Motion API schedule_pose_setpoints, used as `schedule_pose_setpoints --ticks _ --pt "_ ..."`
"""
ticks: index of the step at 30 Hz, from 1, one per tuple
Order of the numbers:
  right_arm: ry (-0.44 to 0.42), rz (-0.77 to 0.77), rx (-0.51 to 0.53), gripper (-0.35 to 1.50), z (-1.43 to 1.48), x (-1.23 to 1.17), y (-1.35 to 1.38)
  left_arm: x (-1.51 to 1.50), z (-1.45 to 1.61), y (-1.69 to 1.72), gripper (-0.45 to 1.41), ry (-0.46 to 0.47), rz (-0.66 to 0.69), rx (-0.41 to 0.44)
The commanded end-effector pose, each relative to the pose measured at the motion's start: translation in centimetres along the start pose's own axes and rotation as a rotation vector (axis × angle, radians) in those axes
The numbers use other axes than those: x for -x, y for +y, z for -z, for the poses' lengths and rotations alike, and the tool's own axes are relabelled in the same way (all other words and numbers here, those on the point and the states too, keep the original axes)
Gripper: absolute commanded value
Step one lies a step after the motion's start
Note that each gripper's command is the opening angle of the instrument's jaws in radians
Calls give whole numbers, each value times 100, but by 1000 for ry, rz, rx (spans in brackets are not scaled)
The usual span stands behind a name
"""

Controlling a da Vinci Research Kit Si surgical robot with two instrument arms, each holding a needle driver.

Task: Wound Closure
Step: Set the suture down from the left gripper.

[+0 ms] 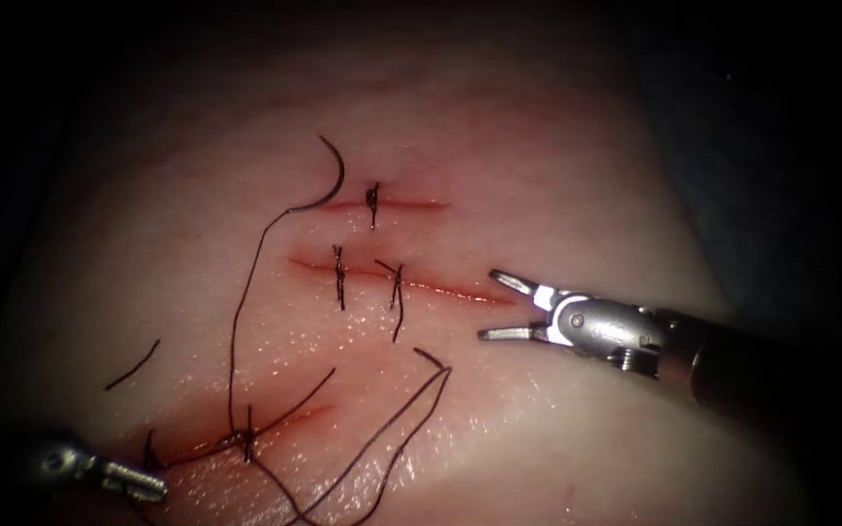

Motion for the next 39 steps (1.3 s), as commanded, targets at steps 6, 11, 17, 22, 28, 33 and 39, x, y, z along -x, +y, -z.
schedule_pose_setpoints --ticks 6,11,17,22,28,33,39 --pt "1 33 57 148 26 10 16 35 13 -1 131 -103 151 -197" --pt "-12 179 88 148 24 10 25 34 36 -23 140 -137 183 -255" --pt "-86 308 78 145 21 9 49 12 96 -52 140 -40 254 -456" --pt "-114 317 68 148 16 12 50 7 157 -57 140 -79 275 -615" --pt "-126 319 68 148 9 12 46 0 202 -49 126 -177 278 -750" --pt "-145 282 62 145 -1 7 43 -16 157 -47 101 -140 269 -721" --pt "-219 161 38 133 -13 1 34 -34 28 -67 83 -120 241 -709"
